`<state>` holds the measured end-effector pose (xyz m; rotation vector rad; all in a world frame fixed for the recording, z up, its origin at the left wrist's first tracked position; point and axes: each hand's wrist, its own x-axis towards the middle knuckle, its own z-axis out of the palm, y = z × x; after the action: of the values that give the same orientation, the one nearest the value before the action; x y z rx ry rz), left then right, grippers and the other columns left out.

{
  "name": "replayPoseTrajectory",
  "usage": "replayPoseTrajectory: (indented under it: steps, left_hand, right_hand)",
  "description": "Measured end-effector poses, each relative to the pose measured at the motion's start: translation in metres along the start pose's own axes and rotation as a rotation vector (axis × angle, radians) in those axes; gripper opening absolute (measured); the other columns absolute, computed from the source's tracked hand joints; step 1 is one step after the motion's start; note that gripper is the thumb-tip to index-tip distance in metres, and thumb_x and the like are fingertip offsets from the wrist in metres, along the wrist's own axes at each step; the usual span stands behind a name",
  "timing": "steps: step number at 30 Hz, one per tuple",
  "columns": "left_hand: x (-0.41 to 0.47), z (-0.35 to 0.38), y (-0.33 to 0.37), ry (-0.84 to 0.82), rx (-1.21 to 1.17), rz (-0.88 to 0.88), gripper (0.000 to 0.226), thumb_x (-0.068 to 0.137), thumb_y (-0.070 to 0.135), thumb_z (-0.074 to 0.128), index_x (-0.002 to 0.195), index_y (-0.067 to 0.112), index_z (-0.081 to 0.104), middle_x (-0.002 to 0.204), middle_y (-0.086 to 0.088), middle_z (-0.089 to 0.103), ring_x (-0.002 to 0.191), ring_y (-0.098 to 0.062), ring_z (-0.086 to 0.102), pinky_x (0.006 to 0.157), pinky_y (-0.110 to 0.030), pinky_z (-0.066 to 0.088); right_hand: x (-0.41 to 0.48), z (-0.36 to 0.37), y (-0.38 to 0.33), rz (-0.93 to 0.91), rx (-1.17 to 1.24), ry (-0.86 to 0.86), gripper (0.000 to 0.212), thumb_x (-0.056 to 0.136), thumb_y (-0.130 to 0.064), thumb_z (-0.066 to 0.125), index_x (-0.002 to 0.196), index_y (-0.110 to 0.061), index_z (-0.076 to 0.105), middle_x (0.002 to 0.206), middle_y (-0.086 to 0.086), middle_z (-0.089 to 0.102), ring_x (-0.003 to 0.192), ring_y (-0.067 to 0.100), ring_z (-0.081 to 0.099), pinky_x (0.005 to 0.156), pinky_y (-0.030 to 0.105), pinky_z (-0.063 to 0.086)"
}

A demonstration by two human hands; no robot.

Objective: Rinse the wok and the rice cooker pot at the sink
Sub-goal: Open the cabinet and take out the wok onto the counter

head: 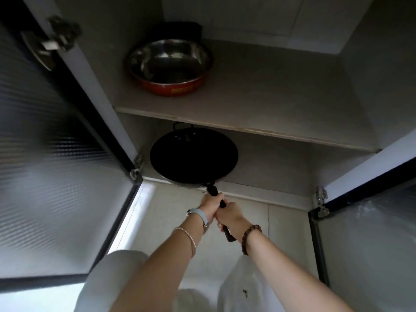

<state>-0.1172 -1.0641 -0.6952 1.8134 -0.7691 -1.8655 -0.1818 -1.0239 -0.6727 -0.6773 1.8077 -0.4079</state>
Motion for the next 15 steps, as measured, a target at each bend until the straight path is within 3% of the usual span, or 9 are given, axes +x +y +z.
replayPoseTrajectory:
  steps: [3,10,13,15]
  left_hand:
    - [-0.042,-0.013,0.010,0.023,-0.041,-0.056,0.024,0.094,0.008,0.052,0.070,0.005,0.056,0.065,-0.006,0.059,0.059,-0.018,0.056,0.052,-0.026,0.043]
    - [-0.149,-0.031,0.031,0.055,-0.086,-0.175,0.023,0.091,0.009,0.052,0.068,0.007,0.055,0.065,-0.006,0.062,0.064,-0.022,0.056,0.067,-0.028,0.044]
    - [-0.202,-0.030,0.046,0.080,-0.111,-0.209,0.030,0.095,0.008,0.051,0.065,0.008,0.051,0.050,-0.001,0.058,0.058,-0.020,0.051,0.055,-0.026,0.041]
    - [-0.236,-0.029,0.057,0.072,-0.111,-0.235,0.030,0.096,0.010,0.051,0.066,0.009,0.050,0.060,-0.004,0.056,0.058,-0.019,0.050,0.059,-0.027,0.042]
  right_hand:
    - [-0.040,0.002,-0.012,0.054,-0.031,-0.027,0.019,0.090,-0.005,0.043,0.076,-0.007,0.054,0.056,0.007,0.054,0.040,0.016,0.046,0.042,0.023,0.040]
    - [-0.154,-0.010,-0.043,0.129,-0.059,-0.073,0.019,0.086,-0.009,0.043,0.070,-0.008,0.052,0.055,0.007,0.050,0.036,0.015,0.040,0.039,0.019,0.034]
    - [-0.206,-0.024,-0.055,0.140,-0.074,-0.082,0.022,0.088,-0.017,0.046,0.068,-0.009,0.053,0.054,0.006,0.051,0.036,0.015,0.041,0.038,0.019,0.034]
    - [-0.239,-0.036,-0.065,0.146,-0.079,-0.091,0.021,0.088,-0.017,0.047,0.070,-0.009,0.054,0.054,0.006,0.052,0.035,0.014,0.041,0.038,0.019,0.034]
